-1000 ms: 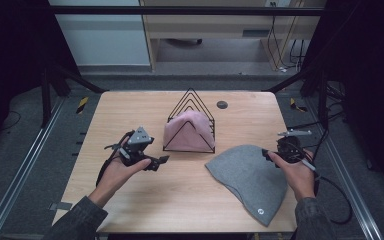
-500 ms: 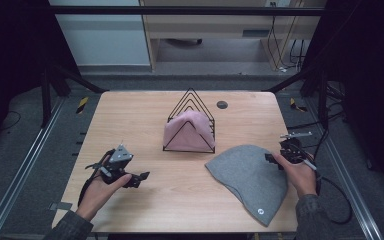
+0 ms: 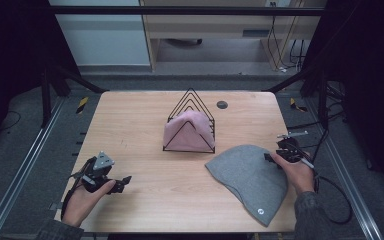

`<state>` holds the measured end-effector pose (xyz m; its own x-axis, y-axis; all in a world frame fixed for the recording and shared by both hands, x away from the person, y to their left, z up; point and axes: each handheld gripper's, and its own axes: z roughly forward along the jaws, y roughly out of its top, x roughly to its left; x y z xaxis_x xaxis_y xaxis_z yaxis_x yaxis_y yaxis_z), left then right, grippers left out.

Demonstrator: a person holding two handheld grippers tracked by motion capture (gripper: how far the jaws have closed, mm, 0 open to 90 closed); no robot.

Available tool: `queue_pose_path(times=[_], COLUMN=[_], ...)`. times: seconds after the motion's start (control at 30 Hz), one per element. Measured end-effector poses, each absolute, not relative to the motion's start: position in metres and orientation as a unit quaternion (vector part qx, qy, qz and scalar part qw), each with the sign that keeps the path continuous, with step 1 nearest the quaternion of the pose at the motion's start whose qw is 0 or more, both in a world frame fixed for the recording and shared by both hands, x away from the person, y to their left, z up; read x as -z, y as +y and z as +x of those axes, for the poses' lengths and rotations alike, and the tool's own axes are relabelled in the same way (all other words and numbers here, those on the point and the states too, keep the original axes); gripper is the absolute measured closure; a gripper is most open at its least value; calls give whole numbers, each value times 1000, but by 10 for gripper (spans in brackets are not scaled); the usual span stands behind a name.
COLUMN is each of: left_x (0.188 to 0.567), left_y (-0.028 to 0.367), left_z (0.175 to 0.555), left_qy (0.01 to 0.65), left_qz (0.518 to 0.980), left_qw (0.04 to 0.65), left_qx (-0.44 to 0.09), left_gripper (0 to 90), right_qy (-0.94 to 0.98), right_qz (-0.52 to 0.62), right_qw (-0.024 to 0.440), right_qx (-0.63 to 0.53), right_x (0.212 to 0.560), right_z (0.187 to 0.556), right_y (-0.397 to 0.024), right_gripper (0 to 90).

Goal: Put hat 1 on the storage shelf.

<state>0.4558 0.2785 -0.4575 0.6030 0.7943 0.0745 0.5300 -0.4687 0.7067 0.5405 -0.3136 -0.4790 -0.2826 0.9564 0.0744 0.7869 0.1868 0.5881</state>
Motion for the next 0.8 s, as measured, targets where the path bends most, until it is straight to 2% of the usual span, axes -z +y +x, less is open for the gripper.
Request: queue_pose_path(times=[0.43,0.63,0.8], left_x=[457,457,458], left_y=[280,281,282], left_z=[457,457,458], left_qy=[400,405,408], left_qz=[830,829,829], left_qw=[332,327,323], left_qx=[-200,-204,-203], left_gripper=[98,99,99], right_qy=[756,770,775], right_qz=[578,563,556], right_qw=[150,168,165], right_qx=[-269,-250,-249], right_x=[485,484,483], right_z=[536,532,530], right_y=[-310,-305,-302], right_gripper=[444,506,605])
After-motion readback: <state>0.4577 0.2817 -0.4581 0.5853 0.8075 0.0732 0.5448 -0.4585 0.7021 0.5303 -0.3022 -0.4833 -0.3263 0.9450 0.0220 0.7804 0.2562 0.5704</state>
